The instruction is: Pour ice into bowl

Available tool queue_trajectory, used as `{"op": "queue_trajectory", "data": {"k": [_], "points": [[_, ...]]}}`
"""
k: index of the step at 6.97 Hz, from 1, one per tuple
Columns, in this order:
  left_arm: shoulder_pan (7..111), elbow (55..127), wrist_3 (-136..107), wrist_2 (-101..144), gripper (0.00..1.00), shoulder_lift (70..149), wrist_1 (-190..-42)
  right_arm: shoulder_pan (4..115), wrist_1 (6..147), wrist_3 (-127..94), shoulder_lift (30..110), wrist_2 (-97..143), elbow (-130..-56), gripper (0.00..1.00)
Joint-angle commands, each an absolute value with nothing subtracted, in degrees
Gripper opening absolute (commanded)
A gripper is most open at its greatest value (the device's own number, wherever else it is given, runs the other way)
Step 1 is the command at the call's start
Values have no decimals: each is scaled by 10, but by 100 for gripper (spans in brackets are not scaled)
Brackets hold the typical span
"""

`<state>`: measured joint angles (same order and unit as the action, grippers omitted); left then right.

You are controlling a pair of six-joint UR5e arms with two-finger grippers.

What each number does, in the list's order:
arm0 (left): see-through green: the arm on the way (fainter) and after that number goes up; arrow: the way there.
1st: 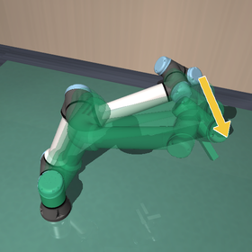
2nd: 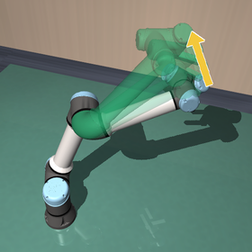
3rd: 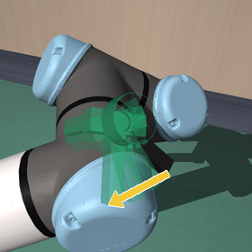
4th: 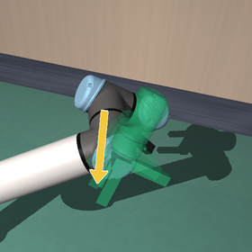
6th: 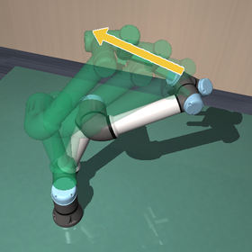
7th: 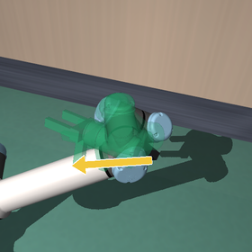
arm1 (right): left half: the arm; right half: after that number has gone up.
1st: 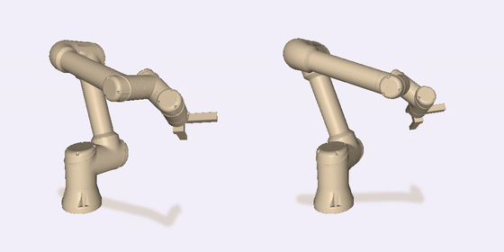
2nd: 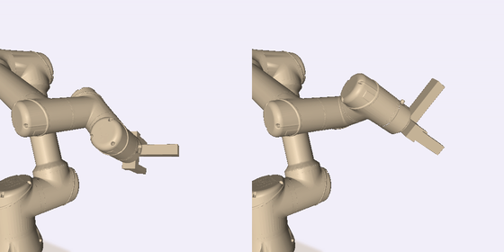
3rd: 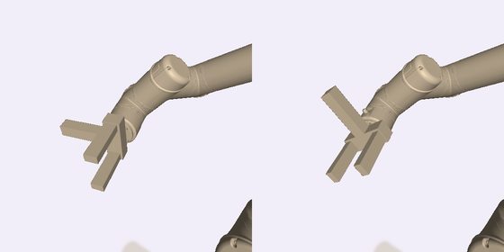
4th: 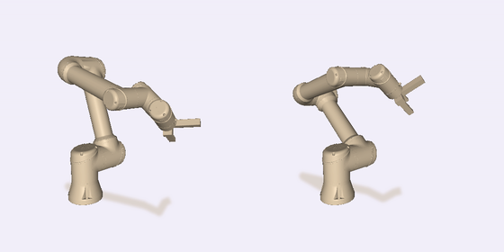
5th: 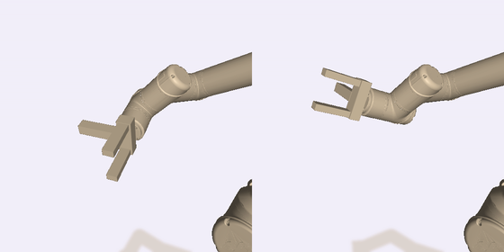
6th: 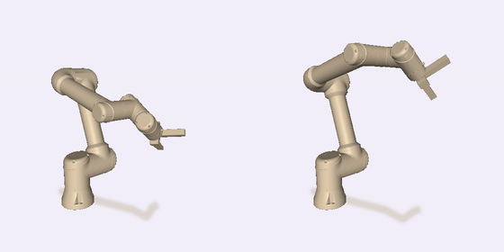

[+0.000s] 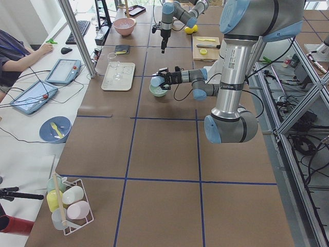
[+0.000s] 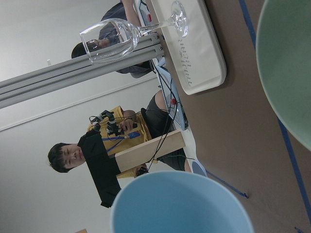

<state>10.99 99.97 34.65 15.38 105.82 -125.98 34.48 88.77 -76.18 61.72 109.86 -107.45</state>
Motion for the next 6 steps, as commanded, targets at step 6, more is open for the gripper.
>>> {"op": "queue_trajectory", "data": {"k": [6], "points": [[105,982,128,173,0,1057,-1422,345,888,-762,617,1099,-1074,100]]}}
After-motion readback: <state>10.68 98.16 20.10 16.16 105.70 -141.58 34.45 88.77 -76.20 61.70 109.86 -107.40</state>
